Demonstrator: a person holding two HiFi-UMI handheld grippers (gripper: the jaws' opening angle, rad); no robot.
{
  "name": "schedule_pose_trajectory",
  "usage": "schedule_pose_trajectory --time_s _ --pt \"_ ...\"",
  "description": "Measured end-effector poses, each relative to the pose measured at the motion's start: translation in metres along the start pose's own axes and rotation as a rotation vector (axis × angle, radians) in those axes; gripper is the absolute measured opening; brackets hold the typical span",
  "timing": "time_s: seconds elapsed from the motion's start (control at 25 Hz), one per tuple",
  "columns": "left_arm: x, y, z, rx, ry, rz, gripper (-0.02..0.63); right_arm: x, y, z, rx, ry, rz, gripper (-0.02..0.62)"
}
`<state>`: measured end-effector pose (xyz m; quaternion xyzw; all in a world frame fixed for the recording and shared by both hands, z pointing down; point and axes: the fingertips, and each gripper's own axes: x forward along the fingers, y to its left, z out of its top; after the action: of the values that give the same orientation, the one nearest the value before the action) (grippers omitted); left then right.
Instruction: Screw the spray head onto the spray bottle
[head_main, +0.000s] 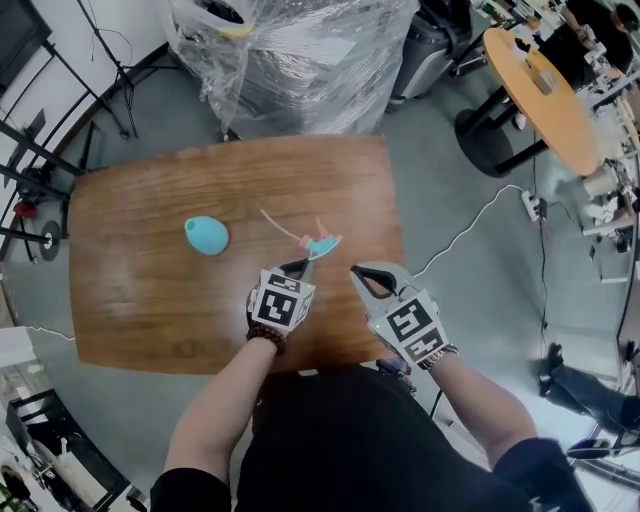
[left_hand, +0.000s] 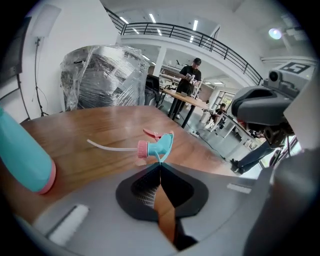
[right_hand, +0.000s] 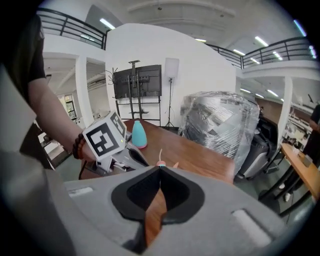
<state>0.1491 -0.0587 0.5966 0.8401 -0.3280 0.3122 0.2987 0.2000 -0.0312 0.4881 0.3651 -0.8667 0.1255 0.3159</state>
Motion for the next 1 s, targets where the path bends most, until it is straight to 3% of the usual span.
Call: schedule_pose_trajectory --time_s 0.24,0.56,0.72,1.0 --pt "-0.037 -0.01 0.019 0.039 -0.005 -0.096 0.02 0.009 0.018 0.009 -0.261 0.046 0.005 0.069" --pt "-0.082 -0.014 0.04 0.028 -0.006 -0.222 0.02 0.022 0.042 0.045 -0.794 0.077 -0.051 0.191" --pt "-0.099 -0.013 0.044 0.009 -0.006 -0.291 0.02 0.036 0.055 0.053 -1.01 0.115 -0.057 0.212" --pt "-0.126 -0.025 0.047 -0.053 0.002 -0.452 0.02 0.057 0.064 0.056 -1.202 0.191 -0.046 0.213"
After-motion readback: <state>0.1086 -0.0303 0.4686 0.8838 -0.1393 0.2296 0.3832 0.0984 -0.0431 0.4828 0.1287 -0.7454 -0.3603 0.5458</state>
